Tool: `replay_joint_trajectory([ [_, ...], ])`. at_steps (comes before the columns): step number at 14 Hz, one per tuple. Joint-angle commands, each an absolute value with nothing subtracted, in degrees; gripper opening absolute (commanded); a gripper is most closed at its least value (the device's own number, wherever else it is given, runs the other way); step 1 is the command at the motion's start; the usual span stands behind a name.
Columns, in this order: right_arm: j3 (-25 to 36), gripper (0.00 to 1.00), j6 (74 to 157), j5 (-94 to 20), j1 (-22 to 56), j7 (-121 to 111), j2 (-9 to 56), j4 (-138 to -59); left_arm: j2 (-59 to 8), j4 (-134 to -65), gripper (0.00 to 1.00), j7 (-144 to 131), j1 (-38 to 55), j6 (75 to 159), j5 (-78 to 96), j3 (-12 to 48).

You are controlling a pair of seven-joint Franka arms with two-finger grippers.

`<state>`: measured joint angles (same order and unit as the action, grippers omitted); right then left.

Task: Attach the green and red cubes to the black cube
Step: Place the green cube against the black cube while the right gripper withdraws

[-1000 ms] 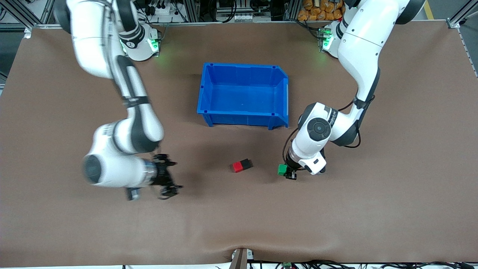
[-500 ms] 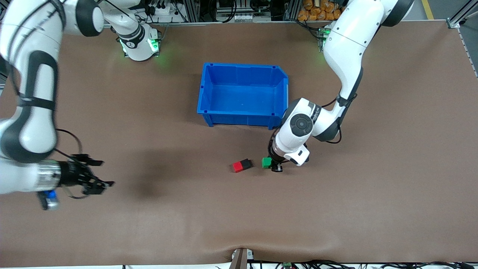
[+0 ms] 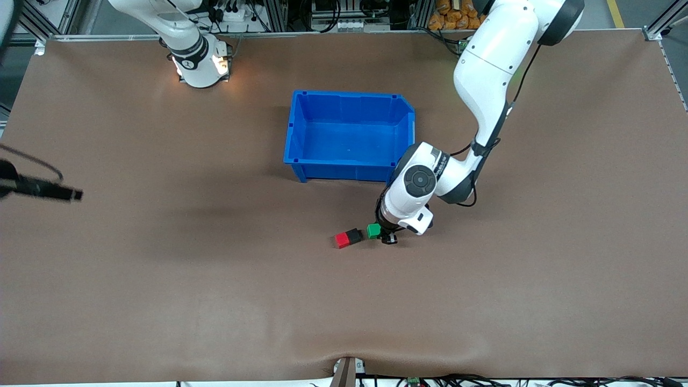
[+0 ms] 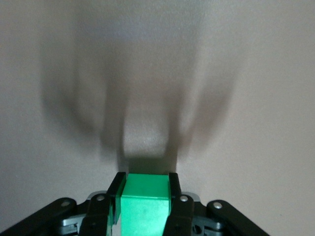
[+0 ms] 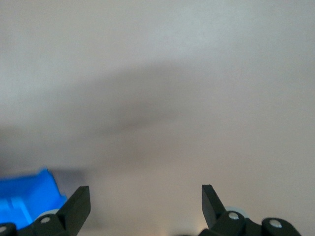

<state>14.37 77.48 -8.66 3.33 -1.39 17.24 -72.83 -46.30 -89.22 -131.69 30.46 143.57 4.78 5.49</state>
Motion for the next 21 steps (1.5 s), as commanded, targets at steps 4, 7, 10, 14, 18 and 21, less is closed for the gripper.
replay_joint_trajectory([
  [4,13.1,1.0,95.1,-5.2,3.8,-6.0,-8.1,-108.8,-49.9,-84.2,0.0,-133.8,32.5,142.6,5.7,4.5],
  [7,13.2,1.0,94.8,-4.7,4.0,-6.5,-3.9,-100.9,-50.3,-84.0,0.0,-133.7,33.1,142.8,5.9,4.5],
  [10,12.9,1.0,84.5,0.2,5.9,-6.5,5.3,-80.8,-51.2,-82.7,0.0,-133.7,33.2,142.9,5.9,4.5],
  [14,13.4,1.0,80.8,0.1,6.5,-6.6,4.8,-80.9,-51.9,-82.0,0.0,-133.0,33.3,142.9,5.4,4.5],
  [18,13.0,1.0,80.4,1.9,7.8,-6.1,4.9,-77.6,-50.9,-82.1,0.0,-130.4,34.5,141.6,1.9,4.8],
  [21,13.1,1.0,80.4,1.0,7.7,-6.7,4.1,-77.2,-50.5,-82.0,0.0,-125.6,35.4,136.2,1.1,5.3],
])
